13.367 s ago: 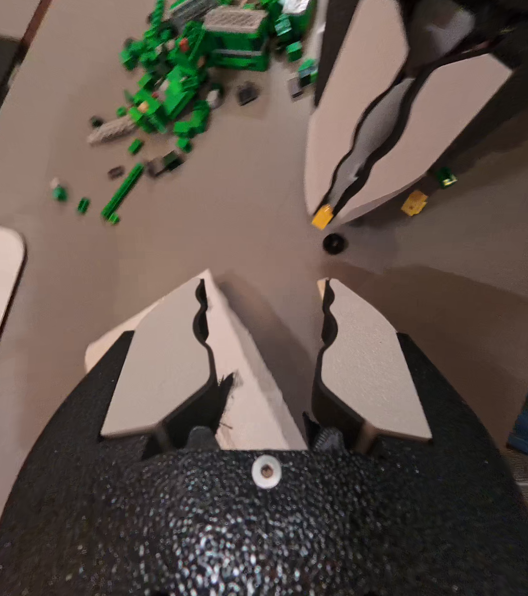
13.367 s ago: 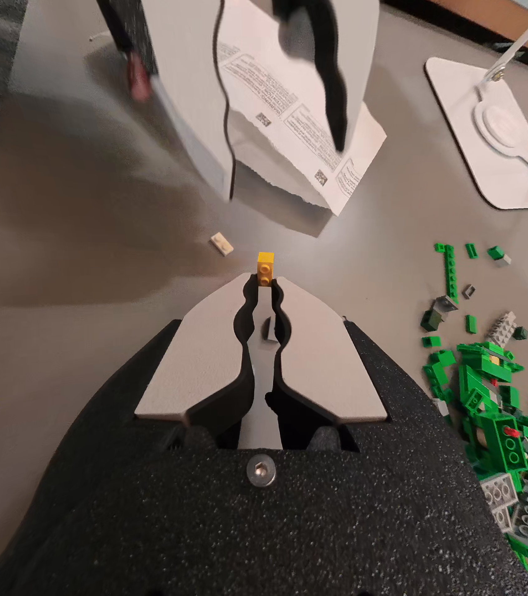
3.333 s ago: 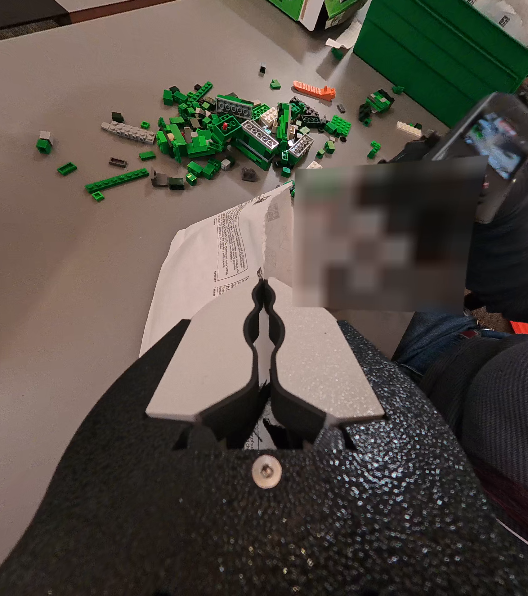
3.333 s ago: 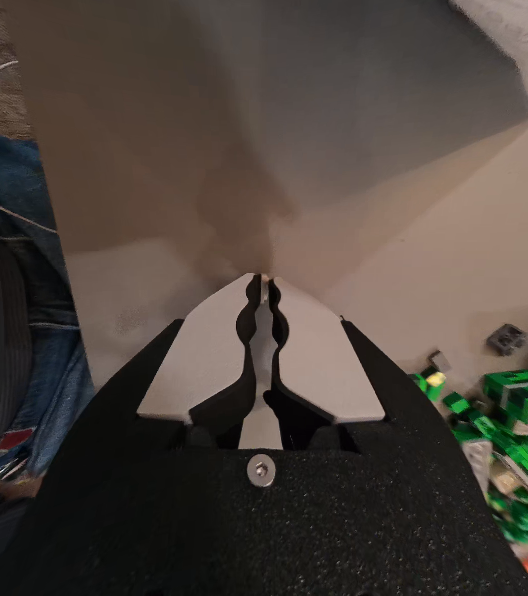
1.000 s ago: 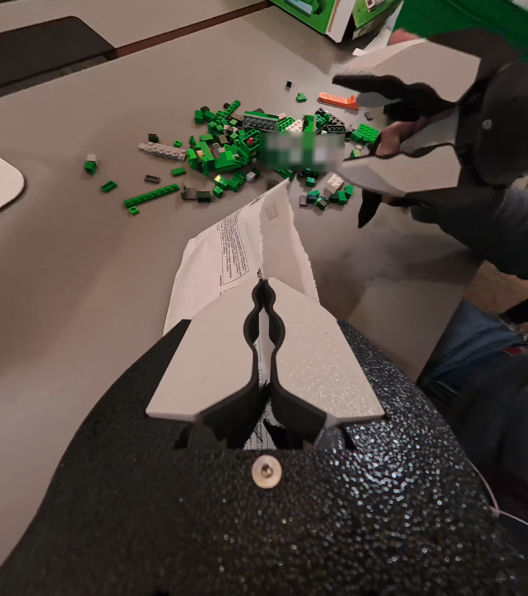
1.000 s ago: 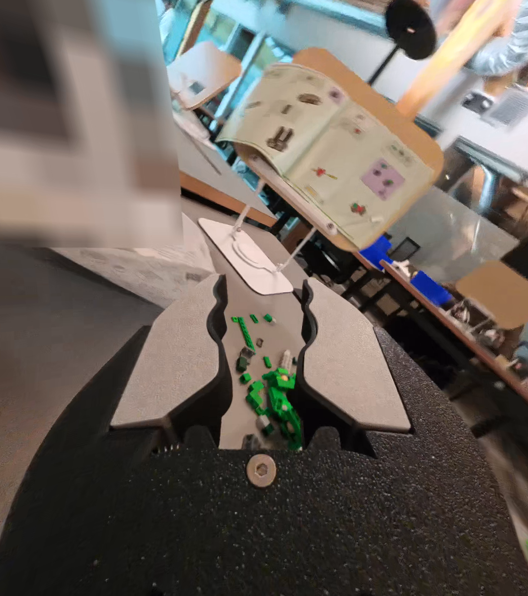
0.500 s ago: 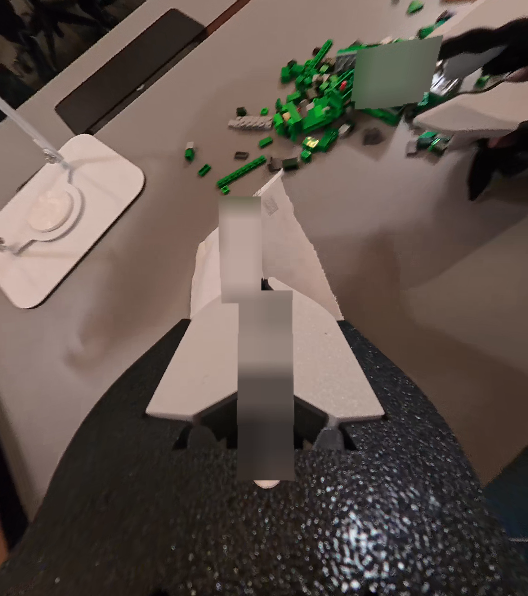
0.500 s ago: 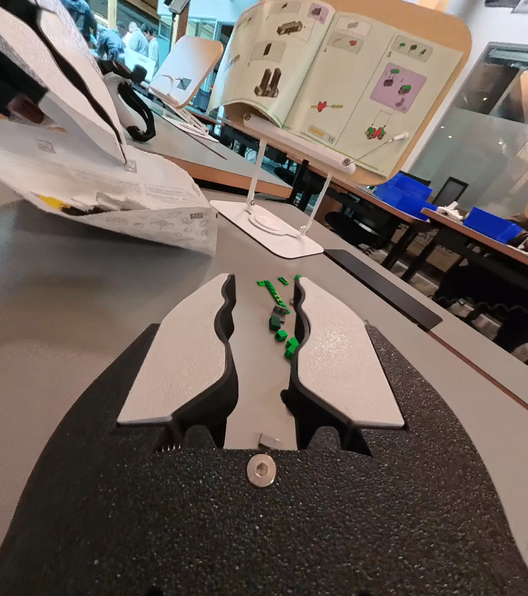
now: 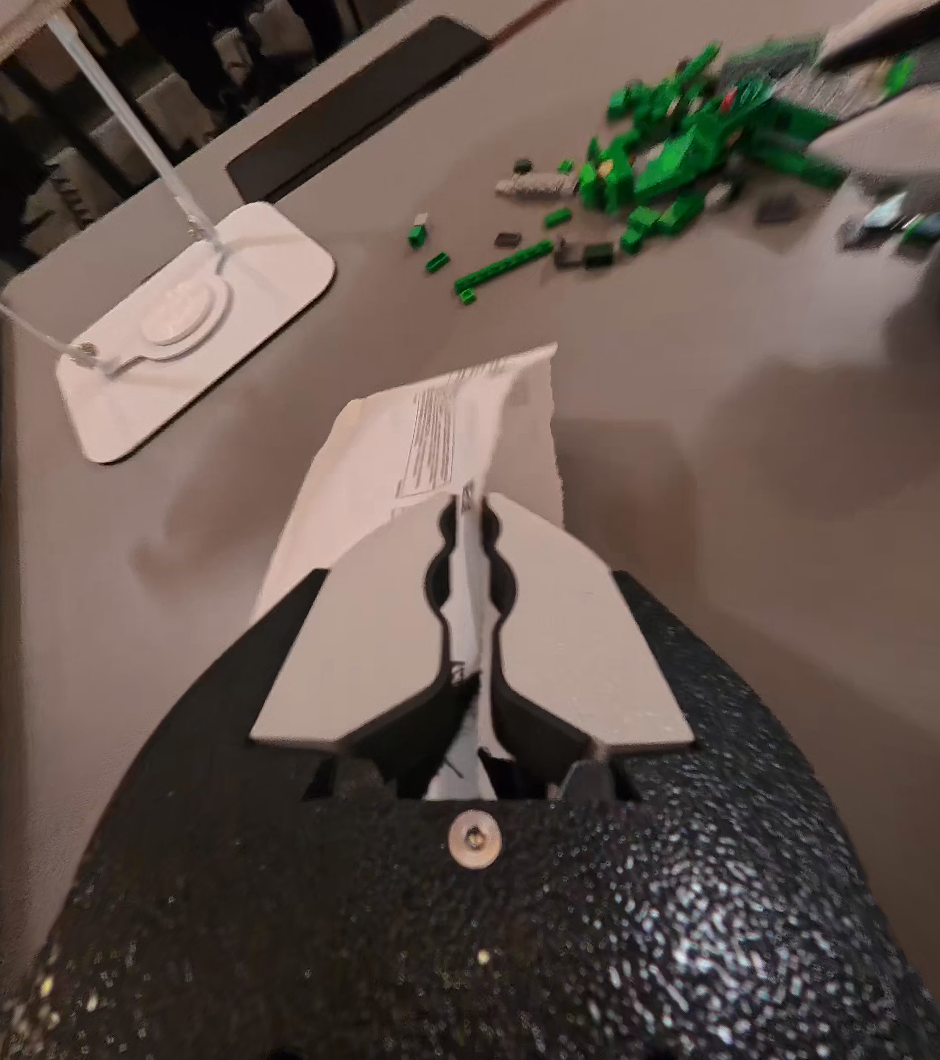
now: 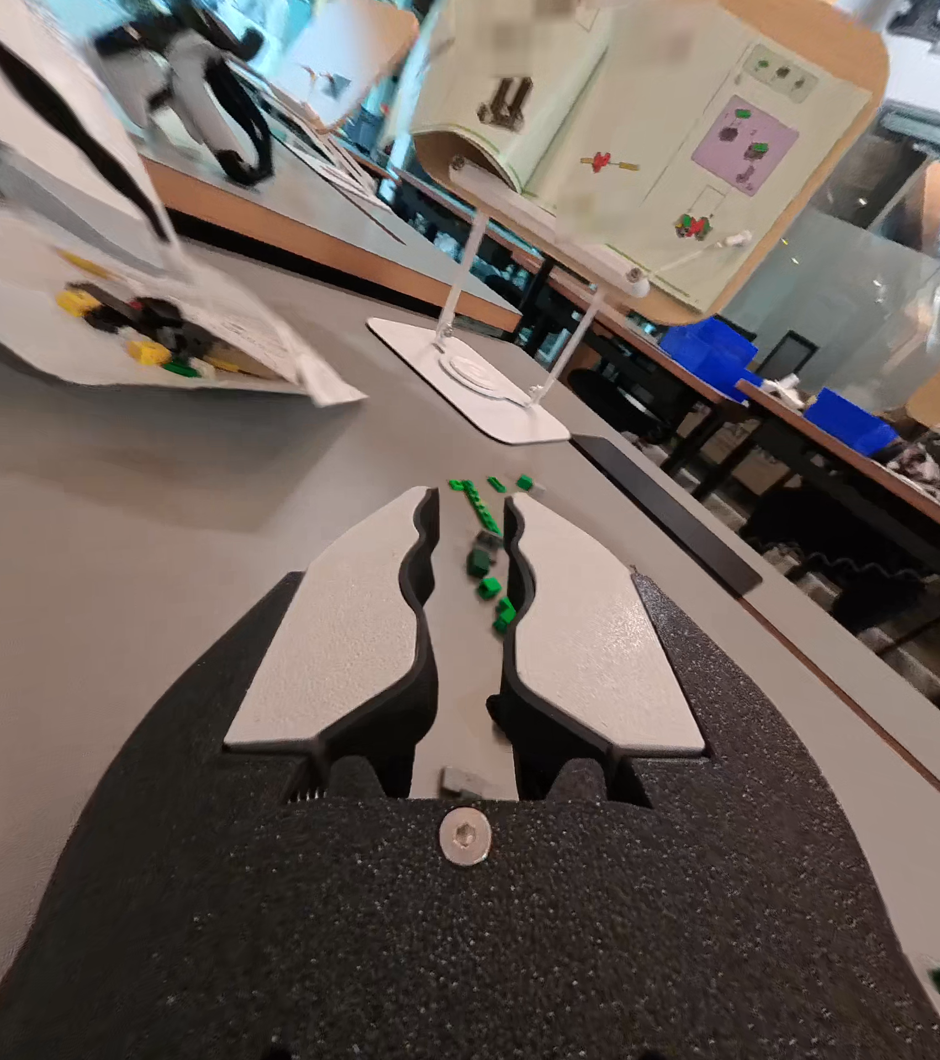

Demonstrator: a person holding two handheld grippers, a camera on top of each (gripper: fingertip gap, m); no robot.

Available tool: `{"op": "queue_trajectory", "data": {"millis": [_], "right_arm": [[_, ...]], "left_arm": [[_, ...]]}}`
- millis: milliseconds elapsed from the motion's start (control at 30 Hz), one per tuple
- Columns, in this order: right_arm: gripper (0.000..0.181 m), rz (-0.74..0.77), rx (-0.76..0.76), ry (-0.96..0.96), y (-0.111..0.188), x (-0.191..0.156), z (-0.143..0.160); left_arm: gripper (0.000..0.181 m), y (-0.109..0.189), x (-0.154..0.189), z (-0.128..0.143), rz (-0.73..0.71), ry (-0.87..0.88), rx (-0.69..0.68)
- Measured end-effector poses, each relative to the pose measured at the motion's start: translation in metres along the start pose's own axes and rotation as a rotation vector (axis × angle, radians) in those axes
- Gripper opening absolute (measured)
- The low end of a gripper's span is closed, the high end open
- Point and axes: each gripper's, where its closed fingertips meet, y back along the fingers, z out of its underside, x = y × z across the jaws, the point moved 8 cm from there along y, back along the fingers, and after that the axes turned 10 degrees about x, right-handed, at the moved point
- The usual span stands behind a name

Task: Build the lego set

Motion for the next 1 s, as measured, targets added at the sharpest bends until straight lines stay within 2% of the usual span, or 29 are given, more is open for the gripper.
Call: {"op": "queue_trajectory", "data": {"millis": [33,100,167,267,367,467,500,567,700,800,1000], "right_arm": [[0.021,-0.013,-0.014,0.016,-0.004,0.000,0.002],[0.022,-0.041,-0.013,0.062,-0.009,-0.001,0.004],[0.021,-0.061,0.010,0.065,-0.009,-0.003,0.002],[0.017,-0.070,0.083,0.023,-0.003,-0.002,-0.004],[0.009,-0.074,0.096,-0.044,-0.001,0.003,-0.004],[0.000,-0.097,0.105,-0.103,0.000,0.005,-0.003],[0.000,-0.104,0.118,-0.113,0.001,0.005,-0.004],[0.000,-0.117,0.154,-0.125,0.004,0.005,-0.005],[0.000,-0.160,0.201,-0.171,0.004,0.005,-0.007],[0.000,-0.164,0.215,-0.193,0.005,0.007,-0.007],[0.000,-0.171,0.242,-0.172,0.007,0.005,-0.008]], "left_arm": [[0.018,0.000,0.003,-0.001,0.036,0.066,0.026],[0.035,0.002,0.006,-0.003,0.071,0.174,0.070],[0.050,0.005,0.008,-0.007,0.029,0.214,0.116],[0.064,0.015,0.020,-0.019,-0.019,0.274,0.210],[0.068,0.019,0.046,-0.040,0.076,0.425,0.306],[0.055,0.006,0.063,-0.043,0.057,0.371,0.388],[0.043,0.000,0.067,-0.040,0.037,0.344,0.408],[0.020,-0.012,0.075,-0.037,0.092,0.307,0.453],[0.002,-0.035,0.079,-0.030,0.163,0.250,0.468],[0.000,-0.038,0.081,-0.022,0.200,0.274,0.545],[0.000,-0.027,0.082,-0.022,0.203,0.235,0.655]]}}
